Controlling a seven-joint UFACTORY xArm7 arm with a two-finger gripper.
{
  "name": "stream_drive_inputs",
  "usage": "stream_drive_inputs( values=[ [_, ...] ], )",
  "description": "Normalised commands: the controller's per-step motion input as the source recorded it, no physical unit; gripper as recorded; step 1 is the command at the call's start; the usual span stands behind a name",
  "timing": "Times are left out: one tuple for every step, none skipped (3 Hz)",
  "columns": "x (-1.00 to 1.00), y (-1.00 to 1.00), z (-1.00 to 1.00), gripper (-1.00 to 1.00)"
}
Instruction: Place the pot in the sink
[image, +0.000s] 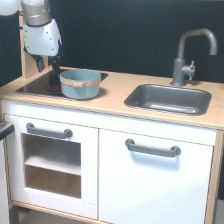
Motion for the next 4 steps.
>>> stream_drive_inputs(
  values=[
    [0.26, -0.07, -1.00, 0.68],
    [0.33, -0.24, -1.00, 0.10],
    [0.20, -0.16, -1.00, 1.00],
    [0.20, 0.12, -1.00, 0.11]
  ],
)
